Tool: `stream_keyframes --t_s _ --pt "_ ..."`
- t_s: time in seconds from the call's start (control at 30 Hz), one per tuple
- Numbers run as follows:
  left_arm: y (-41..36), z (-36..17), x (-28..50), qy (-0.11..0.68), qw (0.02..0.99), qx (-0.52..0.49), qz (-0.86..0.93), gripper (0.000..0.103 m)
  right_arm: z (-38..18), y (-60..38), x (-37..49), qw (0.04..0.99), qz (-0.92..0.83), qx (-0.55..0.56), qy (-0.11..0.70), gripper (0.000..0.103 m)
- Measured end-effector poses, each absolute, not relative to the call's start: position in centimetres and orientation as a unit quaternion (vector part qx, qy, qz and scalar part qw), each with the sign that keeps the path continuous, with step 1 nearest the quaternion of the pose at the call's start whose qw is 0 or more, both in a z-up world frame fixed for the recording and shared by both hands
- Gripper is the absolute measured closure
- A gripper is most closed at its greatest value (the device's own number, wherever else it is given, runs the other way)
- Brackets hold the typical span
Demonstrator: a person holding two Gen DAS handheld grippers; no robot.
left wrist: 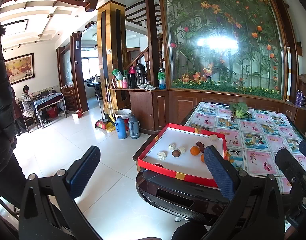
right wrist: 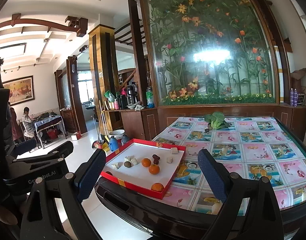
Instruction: Organize fruits
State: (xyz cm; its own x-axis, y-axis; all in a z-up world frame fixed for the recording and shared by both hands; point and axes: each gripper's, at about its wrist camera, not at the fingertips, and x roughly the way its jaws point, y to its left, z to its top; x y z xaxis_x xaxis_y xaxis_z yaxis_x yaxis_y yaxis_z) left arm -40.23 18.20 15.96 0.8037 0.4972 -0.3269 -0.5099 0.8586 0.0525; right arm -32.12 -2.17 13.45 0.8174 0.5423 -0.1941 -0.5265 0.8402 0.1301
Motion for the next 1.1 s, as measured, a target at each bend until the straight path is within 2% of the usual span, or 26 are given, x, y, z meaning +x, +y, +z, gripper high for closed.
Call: stream_keyframes --t_s 1.1 --pt "18.2 15.0 -40.4 0.176 0.951 -0.024 0.254 0.000 14.1 -2.0 -32.8 0.956 0.274 0.042 0.092 0.009"
